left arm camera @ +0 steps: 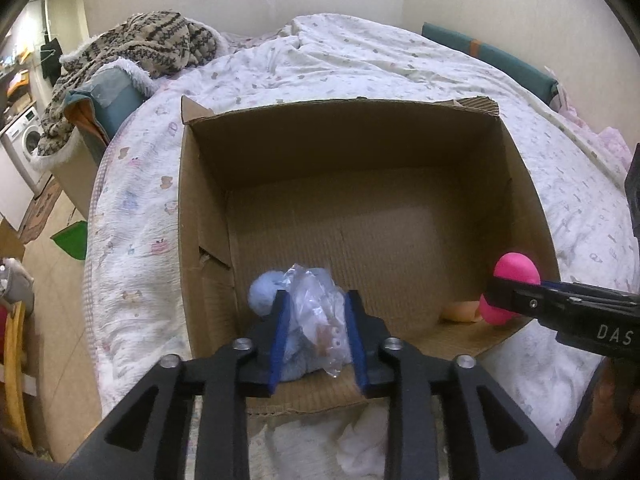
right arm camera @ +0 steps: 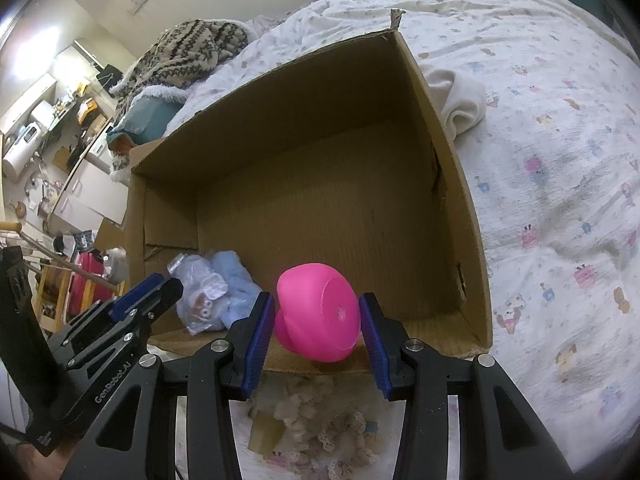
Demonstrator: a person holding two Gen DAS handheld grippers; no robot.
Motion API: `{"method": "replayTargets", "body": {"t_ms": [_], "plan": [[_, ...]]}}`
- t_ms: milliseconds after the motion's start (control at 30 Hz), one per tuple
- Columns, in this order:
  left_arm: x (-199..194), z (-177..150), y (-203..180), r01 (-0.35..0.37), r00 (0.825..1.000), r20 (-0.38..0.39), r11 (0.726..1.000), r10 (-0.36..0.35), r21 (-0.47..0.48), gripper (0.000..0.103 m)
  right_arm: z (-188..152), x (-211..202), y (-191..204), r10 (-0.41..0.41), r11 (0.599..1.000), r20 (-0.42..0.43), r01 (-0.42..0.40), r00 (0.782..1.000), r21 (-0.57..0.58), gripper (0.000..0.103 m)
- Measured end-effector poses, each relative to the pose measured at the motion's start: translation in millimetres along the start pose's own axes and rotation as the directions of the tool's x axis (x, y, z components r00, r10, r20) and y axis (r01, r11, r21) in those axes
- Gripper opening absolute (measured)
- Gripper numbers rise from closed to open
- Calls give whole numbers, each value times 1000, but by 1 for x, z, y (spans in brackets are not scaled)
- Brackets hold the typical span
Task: Organize soft objects
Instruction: 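Lower both items into the box and open both tools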
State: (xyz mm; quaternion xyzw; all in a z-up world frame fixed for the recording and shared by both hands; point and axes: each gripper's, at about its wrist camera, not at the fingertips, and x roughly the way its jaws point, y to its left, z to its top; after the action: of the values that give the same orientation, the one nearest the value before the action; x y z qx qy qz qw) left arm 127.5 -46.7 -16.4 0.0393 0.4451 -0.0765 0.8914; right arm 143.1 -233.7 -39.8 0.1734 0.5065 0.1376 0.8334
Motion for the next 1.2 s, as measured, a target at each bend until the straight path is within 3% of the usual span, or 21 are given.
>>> {"method": "replayTargets", "body": {"t_ms": [67,133,600,767,1200], "plan": [[-2,0,1,-1,1000,5,1000,1,-10,55,0,1,0,0,1000,-3,0,1000,1,46],[-5,1,4,-1,1000,20,1000,2,-26,64,-1,1,-1,1,1000,-5,-1,1000,2,46],[-4,0,10,-23,1000,3,998,23,-67,65,-1,-3,-3,6,1000,7,-6,1000,2,47],[-6,-1,10,-26,1000,7,997,26,-68,65,2,-11,-1,9,1000,49,-10,999,13,69],[-19,-6,13,-39,999,10,996,40,-79,65,-2,-23,1,-11,1000,75,10,997,4,70]]}}
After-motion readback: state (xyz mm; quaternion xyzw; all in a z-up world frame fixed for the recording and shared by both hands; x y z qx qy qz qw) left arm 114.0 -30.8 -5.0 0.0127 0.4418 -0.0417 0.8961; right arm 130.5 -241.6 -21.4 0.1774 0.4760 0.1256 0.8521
